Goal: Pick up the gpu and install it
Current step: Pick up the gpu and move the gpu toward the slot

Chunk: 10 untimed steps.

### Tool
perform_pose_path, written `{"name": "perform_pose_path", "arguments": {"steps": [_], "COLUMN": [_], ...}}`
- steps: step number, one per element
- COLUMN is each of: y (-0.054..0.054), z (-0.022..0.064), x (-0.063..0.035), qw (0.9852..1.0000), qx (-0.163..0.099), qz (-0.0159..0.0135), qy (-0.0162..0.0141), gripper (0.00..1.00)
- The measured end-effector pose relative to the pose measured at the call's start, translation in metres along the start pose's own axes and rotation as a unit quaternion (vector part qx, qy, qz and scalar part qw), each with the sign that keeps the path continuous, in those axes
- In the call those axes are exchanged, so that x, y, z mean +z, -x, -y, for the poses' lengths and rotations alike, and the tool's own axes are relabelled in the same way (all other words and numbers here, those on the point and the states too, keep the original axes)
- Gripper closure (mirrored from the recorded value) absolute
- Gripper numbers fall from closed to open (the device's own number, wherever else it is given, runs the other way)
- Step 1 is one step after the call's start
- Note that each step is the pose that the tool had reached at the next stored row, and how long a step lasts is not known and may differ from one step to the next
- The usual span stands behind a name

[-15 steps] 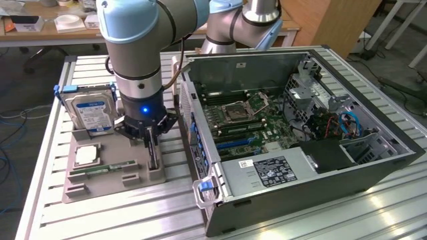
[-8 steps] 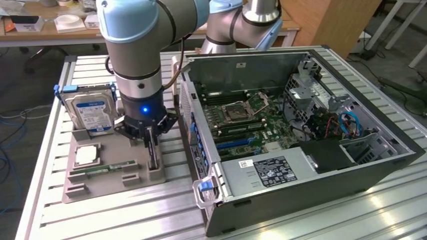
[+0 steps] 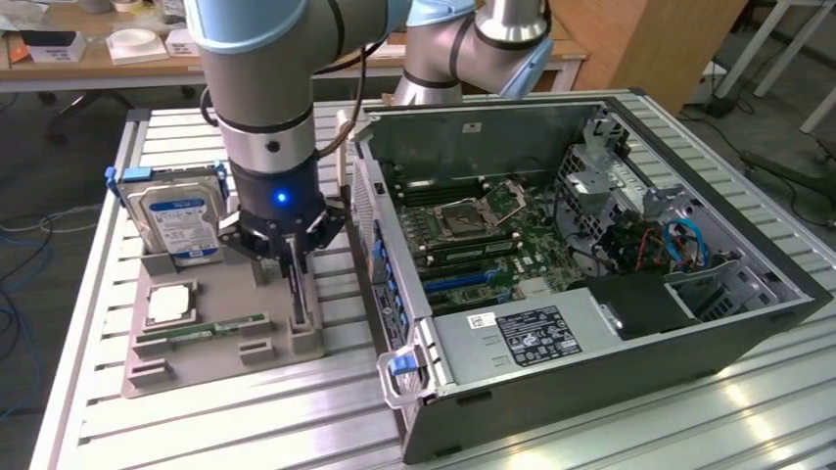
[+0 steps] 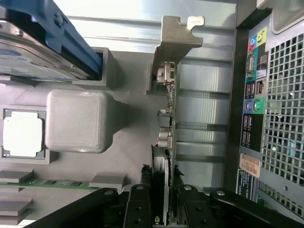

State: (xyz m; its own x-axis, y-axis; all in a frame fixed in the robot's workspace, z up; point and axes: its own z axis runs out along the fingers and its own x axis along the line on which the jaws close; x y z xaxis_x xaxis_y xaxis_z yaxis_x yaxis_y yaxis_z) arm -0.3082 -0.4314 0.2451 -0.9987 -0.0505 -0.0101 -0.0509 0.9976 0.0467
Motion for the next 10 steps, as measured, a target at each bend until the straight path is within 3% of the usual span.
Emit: {"name": "perform_pose_path", "arguments": {"steps": [10], "y": [0.0], "z": [-0.0013], "x": [-0.028], "qw": [1.0], "qx": [0.0], "qz": [0.0], "qy": [0.001], "gripper": [0.73]}}
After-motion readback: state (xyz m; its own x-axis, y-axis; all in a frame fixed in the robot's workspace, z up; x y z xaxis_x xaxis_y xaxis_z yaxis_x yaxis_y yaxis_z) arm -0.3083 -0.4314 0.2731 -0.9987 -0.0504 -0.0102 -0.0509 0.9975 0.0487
